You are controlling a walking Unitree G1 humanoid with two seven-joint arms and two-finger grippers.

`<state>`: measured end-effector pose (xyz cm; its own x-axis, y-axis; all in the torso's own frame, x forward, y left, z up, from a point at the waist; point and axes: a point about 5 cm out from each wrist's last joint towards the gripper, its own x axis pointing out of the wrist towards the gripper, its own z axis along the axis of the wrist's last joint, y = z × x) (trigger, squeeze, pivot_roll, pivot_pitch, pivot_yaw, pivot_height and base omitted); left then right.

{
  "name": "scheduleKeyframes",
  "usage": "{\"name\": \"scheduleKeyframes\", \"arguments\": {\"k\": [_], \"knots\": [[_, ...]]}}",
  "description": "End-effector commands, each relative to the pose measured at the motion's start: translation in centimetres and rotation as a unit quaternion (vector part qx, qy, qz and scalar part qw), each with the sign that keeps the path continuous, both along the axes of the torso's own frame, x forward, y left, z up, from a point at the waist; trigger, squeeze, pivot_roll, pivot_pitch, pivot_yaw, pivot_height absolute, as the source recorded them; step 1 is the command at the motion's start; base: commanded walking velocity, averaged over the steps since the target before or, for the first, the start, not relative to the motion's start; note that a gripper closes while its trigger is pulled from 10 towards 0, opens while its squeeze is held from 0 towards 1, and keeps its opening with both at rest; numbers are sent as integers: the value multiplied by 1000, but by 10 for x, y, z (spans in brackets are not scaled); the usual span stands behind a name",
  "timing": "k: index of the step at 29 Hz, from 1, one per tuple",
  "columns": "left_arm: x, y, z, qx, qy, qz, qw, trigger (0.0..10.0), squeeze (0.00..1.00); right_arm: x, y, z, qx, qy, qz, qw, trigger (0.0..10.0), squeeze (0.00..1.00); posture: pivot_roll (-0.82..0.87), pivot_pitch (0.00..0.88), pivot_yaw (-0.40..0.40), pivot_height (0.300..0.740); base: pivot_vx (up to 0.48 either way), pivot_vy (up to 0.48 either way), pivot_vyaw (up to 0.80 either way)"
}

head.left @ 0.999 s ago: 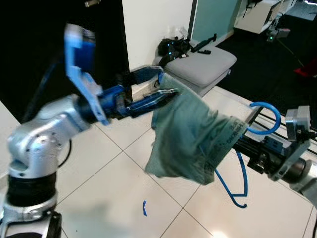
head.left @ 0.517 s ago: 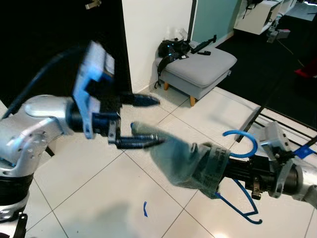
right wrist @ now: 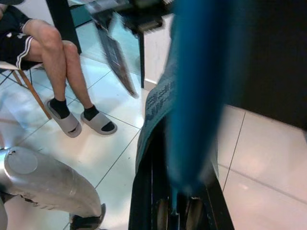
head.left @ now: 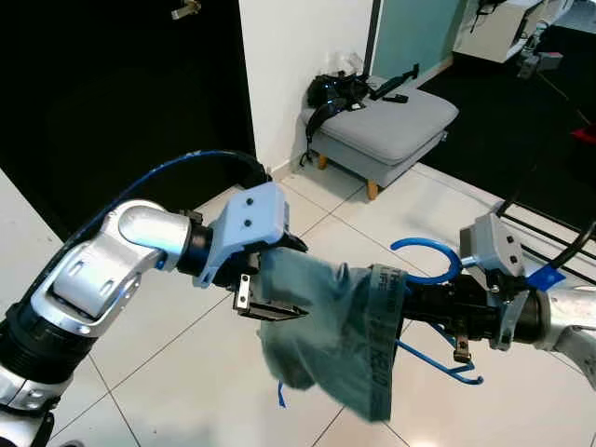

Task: Hang hanger

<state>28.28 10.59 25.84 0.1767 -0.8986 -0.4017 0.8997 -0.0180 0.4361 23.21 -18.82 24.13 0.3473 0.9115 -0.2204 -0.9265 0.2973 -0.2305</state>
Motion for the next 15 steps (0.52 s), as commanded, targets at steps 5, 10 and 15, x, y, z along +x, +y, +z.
{"name": "scheduleKeyframes", "arguments": {"k": [5,10,15], "knots": [[0,-2,-6,12,10,-12,1000,0,0,-4,11,7,-9,-21,35,999,10000,0,-8,115,84,740,0,0,0],[-3,-1,-10,24,20,-28,999,0,0,-3,11,7,-11,-22,34,999,10000,0,-6,117,82,740,0,0,0],[-4,1,-12,30,24,-33,999,0,0,-2,11,6,-15,-20,33,999,10000,0,-6,116,80,740,0,0,0]]}}
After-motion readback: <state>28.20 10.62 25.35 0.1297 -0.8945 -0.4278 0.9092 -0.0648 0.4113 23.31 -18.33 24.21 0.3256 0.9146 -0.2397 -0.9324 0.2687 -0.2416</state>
